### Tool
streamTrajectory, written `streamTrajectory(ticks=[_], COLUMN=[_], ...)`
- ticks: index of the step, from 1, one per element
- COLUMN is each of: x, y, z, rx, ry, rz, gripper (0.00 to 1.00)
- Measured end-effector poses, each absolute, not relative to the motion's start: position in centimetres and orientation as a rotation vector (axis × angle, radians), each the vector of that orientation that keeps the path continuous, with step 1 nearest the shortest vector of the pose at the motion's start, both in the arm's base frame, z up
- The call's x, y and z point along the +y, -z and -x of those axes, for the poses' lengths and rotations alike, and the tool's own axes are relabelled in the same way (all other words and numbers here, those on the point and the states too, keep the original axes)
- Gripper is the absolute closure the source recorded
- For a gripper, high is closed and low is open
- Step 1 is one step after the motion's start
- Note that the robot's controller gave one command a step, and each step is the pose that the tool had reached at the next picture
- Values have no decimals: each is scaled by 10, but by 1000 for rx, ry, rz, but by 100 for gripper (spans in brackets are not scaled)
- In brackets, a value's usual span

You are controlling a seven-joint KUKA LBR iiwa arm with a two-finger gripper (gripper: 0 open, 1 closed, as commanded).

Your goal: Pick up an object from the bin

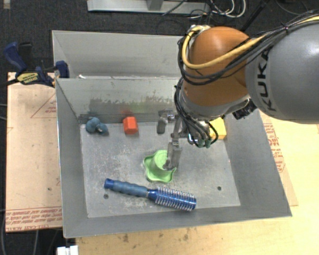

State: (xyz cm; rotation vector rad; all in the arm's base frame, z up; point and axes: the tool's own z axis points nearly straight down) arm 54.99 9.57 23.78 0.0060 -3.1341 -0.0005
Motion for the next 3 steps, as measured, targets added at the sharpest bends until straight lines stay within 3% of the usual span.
streamTrajectory(ticks=[1, 2, 3], x=[107, 107, 114], y=[-71, -70, -187], z=[-488, -484, -511], rx=[-3122, -3107, -3122], ry=[4, 3, 2], rz=[-477, -475, -435], gripper=[0, 100, 100])
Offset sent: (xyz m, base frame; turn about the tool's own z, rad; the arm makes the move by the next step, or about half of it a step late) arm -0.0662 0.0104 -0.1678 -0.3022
